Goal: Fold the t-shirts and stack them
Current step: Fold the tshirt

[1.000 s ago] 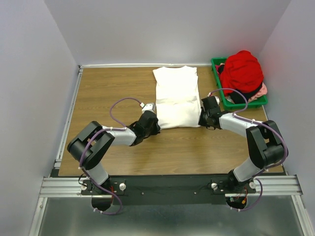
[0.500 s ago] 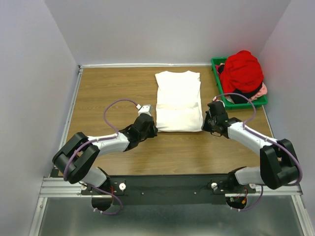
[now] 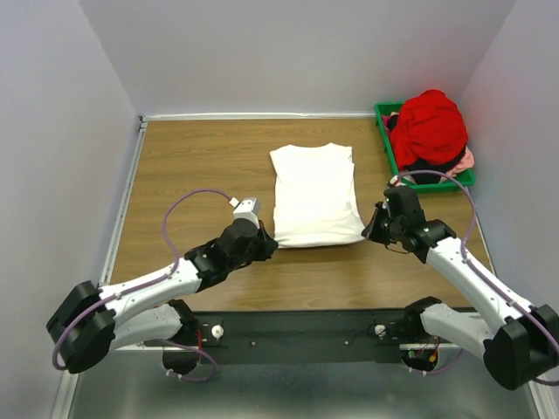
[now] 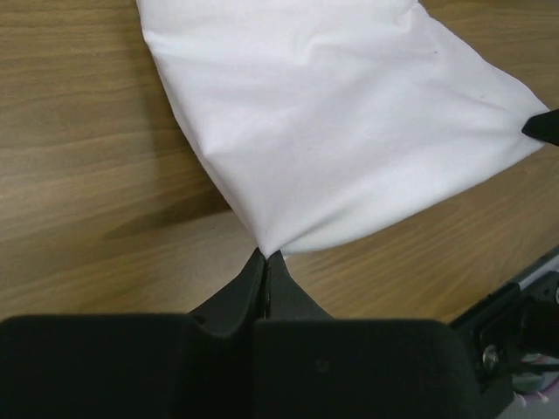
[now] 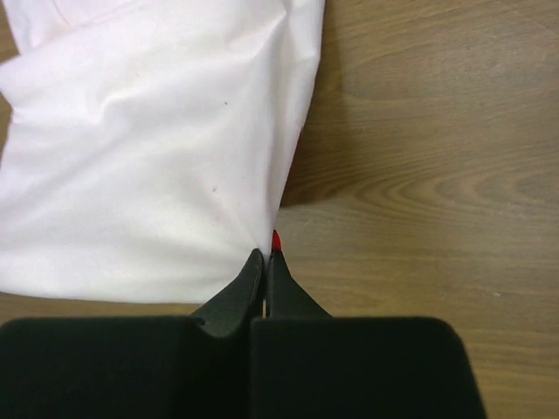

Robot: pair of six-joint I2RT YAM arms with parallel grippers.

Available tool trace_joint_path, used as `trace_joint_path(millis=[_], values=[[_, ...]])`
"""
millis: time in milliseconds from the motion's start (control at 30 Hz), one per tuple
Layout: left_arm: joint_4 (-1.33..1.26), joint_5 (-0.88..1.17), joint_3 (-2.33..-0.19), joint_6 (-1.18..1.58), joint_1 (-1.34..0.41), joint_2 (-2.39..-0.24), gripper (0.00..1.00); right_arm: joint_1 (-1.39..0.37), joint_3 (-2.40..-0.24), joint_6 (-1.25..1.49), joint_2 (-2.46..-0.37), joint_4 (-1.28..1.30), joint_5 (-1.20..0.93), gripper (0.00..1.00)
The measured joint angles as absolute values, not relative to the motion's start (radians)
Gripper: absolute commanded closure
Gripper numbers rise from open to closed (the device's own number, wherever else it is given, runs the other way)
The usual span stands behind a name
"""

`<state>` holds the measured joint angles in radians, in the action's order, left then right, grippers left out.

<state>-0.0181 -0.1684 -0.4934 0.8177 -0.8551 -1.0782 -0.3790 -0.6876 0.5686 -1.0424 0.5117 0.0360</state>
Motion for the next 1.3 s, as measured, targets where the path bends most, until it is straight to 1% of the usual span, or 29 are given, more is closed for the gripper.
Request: trace_joint_path(millis=[267,400,633,900,1033,1300], values=[[0.176,-0.175,-0.507,0.91,-0.919,-0.789,1.0,-0.393,-0.822,0.592,-0.933,0.685,0.011,1.0],[0.234,-0.184,-0.559,0.927,-0.932,-0.733,1.0,-0.394,-0.863,0.603,-0.902,0.733,0.002,1.0],[0.24,-0.224,-0.615,0.904,-0.936,-0.799,1.0,-0.395,-0.915,0.602,-0.918,0.726,0.049,1.0],[0.123,-0.253,-0.615,0.841,-0.913,-0.904,1.0,-0.395,-0.954,0.577,-1.065,0.603,0.14,1.0],[0.055,-0.249,-0.617,0.805,-0.883,-0.963,1.0,-0.395,-0.997,0.554,-1.13,0.553,0.183,1.0],[-0.083,-0.163,-0.634,0.715,-0.739,-1.032,1.0,-0.398,-1.083,0.513,-1.251,0.474,0.222,1.0]])
